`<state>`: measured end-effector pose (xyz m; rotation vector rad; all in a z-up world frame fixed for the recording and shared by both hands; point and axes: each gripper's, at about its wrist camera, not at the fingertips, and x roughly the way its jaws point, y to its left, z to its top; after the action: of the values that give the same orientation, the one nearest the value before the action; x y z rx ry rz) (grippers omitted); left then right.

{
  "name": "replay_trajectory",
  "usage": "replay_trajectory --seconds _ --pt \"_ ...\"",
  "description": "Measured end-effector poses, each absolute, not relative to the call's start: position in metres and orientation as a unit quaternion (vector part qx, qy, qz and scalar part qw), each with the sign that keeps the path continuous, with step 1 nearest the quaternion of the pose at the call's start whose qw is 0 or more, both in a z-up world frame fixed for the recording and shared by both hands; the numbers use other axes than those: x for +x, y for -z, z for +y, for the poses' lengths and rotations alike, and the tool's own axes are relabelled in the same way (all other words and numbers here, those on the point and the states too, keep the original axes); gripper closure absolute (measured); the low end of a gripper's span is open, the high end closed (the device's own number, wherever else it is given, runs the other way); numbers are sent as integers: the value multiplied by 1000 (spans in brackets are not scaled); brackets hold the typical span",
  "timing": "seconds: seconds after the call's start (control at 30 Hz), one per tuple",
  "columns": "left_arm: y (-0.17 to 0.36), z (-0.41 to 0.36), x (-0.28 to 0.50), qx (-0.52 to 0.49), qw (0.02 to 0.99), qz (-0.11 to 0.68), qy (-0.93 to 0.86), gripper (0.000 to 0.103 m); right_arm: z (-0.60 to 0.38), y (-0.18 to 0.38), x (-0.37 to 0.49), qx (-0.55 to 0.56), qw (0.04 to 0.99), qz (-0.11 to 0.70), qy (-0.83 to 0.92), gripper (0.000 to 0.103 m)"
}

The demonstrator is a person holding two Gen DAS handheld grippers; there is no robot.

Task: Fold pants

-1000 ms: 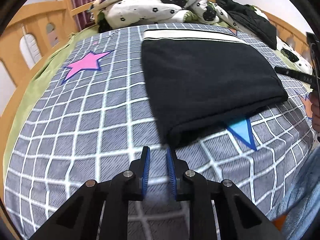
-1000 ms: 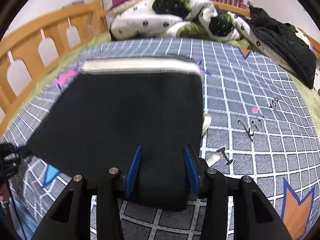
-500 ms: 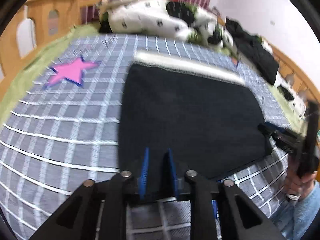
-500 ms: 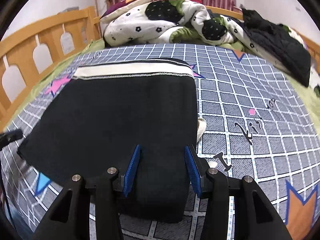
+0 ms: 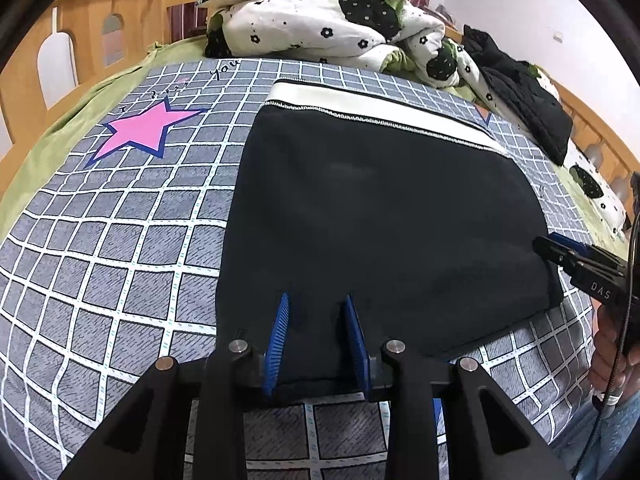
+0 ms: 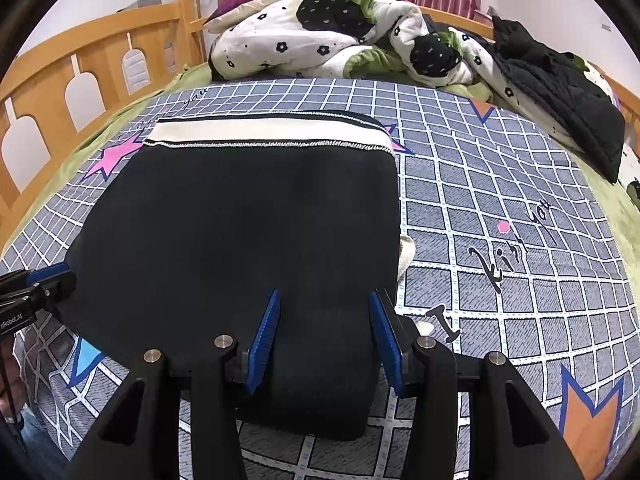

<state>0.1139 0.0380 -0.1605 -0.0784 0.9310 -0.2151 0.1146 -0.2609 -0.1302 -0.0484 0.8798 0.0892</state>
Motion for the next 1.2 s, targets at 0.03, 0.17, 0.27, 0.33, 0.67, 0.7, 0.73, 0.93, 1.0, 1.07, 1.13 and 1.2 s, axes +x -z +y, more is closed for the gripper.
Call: replay_trajectory --seconds 0.03,0.17,0.27,0.33,0.67,0.7,0.73,0.93,1.0,1.07,1.13,1.2 --pt "160 38 115 -35 886 451 104 75 -261 130 115 -20 902 429 -42 57" --pt "160 42 114 -39 879 461 111 75 -259 129 119 -13 897 440 -37 56" --pt "160 49 109 -46 875 468 117 75 -256 130 118 -15 899 435 -33 56" --pt "152 53 103 -50 876 463 125 75 -258 130 118 -12 901 432 -33 56" --pt "92 50 183 -2 907 403 119 70 -267 89 170 -29 922 386 -5 56" --pt "91 48 196 -3 914 388 120 70 -266 82 181 -42 925 377 0 56" --pt "93 46 207 -9 917 380 121 70 -266 78 191 -50 927 371 1 56" --pt "128 30 256 -9 911 396 117 70 -279 102 247 -3 914 406 -21 66" --pt "141 24 265 17 908 404 108 70 -278 120 259 -3 906 423 -16 67" --pt "155 24 275 12 894 433 112 68 -274 124 262 -22 912 410 -17 67" --pt "158 29 275 -11 894 432 120 65 -271 124 265 -36 909 415 -16 68" --pt "159 32 276 -21 892 435 122 63 -270 126 266 -34 909 415 -10 68"
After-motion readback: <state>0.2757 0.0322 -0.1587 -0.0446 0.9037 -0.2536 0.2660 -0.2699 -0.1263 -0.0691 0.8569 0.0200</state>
